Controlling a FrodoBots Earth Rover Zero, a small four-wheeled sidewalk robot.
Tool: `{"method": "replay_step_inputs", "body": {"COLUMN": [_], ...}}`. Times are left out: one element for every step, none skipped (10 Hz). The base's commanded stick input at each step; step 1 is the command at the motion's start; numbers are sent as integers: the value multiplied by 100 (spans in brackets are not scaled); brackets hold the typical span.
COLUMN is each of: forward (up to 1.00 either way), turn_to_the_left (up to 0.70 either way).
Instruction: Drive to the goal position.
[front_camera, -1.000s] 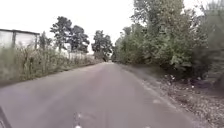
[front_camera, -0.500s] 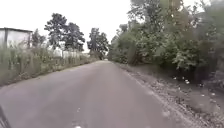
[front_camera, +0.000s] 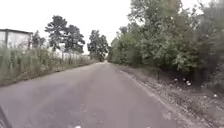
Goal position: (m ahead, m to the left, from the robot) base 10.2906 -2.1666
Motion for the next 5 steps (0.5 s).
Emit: {"method": "replay_step_inputs", "body": {"forward": [7,7,7,7,7], "turn_to_the_left": [0,0,0,0,0]}}
